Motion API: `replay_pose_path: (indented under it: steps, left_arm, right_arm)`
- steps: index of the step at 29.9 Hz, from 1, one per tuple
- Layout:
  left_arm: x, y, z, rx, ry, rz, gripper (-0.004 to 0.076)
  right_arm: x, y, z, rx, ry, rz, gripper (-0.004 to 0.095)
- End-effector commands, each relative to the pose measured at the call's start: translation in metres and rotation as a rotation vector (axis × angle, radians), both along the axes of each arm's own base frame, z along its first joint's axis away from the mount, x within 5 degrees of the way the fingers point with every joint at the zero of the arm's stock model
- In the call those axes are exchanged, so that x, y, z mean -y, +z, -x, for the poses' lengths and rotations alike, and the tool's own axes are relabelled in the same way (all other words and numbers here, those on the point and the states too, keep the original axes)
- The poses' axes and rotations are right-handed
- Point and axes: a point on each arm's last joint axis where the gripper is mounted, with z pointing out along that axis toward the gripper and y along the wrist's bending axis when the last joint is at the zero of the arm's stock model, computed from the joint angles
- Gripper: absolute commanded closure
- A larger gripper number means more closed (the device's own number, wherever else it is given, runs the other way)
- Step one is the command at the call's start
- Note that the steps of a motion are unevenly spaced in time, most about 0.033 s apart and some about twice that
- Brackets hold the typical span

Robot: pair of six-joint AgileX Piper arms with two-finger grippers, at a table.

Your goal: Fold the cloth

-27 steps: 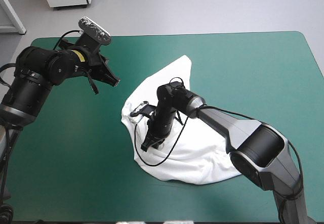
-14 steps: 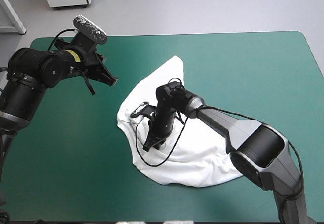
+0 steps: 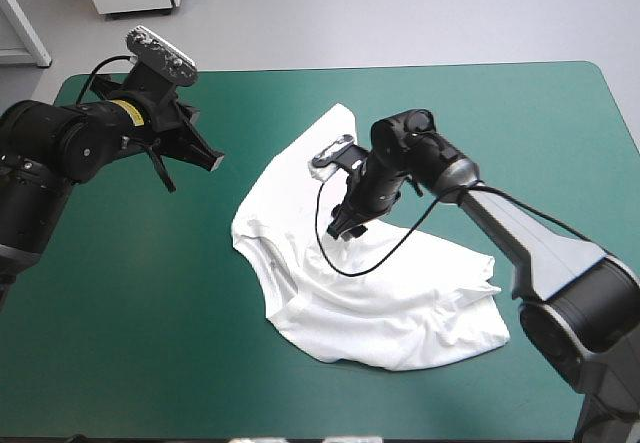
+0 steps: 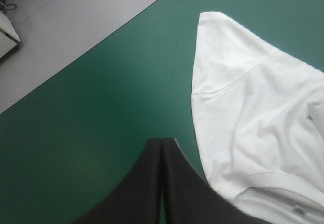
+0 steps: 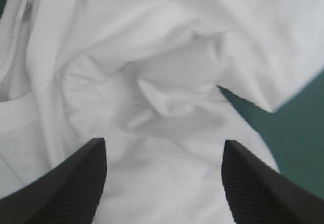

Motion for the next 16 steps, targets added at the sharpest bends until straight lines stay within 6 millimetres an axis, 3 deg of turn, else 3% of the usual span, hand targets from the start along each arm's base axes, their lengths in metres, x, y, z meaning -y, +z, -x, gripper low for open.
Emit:
replay_pose_path:
  steps: [1, 6, 9, 16]
  left_arm:
    - [-0.005, 0.021, 0.012, 0.097, 0.016, 0.061, 0.0733]
    - [-0.002, 0.012, -0.002, 0.077, 0.03, 0.035, 0.0732]
    - [0.005, -0.005, -0.021, 0.022, 0.05, 0.02, 0.0703]
    - [0.014, -0.058, -0.08, -0.11, 0.103, -0.019, 0.0508]
  right_arm:
    - [0.032, 0.059, 0.017, 0.122, -0.08, -0.049, 0.0282]
    - [0.066, 0.087, 0.043, 0.228, -0.137, -0.006, 0.0283]
    - [0.085, 0.088, 0.063, 0.252, -0.178, 0.044, 0.0283]
    - [0.122, 0.078, 0.119, 0.244, -0.227, 0.072, 0.0283]
